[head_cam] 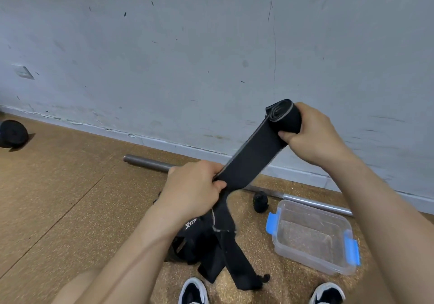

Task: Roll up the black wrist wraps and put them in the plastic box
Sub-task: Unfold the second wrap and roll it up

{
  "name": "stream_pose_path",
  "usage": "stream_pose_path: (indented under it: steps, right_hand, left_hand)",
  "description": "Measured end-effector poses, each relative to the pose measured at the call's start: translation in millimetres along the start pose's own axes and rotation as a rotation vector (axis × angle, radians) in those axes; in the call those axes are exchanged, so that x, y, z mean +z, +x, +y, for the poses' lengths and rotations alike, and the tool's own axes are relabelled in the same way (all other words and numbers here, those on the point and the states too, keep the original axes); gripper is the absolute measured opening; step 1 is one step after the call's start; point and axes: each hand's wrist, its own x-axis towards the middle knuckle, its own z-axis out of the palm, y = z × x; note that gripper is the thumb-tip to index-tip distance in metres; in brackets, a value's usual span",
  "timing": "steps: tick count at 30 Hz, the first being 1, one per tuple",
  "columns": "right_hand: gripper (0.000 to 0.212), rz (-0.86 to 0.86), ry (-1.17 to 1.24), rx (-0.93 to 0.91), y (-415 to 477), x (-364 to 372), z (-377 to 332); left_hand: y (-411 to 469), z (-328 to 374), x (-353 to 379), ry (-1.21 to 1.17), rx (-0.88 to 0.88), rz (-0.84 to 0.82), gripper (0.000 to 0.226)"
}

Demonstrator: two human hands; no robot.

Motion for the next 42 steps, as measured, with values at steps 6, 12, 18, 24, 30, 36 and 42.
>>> stream_pose_path:
  steps: [6,12,18,24,30,36,42]
  right_hand:
    - [0.033,-0.202,0.073,-0.027,-1.8,2.9,-8.5]
    - [0.029,-0.441,0.097,-0.113,-12.0,-1.5,-16.0]
    - [0.040,-0.517,-0.005,-0.197,-14.4,3.2,-19.9]
    - [0.037,-0.463,-0.118,-0.229,-14.0,0.7,-17.2]
    - [0.041,-0.369,-0.212,-0.218,-14.6,4.5,-15.8]
    - [0.040,-0.247,-0.215,-0.289,-17.2,10.0,-12.3]
    - [0.045,-0.135,-0.012,-0.352,-20.1,18.6,-5.3]
  left_hand:
    - [12.1,-23.5,-10.3,0.112,-0.207,-0.159,0.015]
    - [15.8,-21.5,-5.7,-0.436,0.023,-0.089,0.090]
    - [31.4,3.0,16.8,-0.638,0.139,0.095,0.082]
    - [37.2,13.9,29.1,-0.611,0.114,0.070,0.053]
    - [42.4,19.7,41.4,-0.636,0.077,0.107,0.024]
    - [45.3,18.1,47.0,-0.744,0.062,0.015,0.021]
    - [40.1,17.1,38.1,-1.088,0.005,-0.133,0.028]
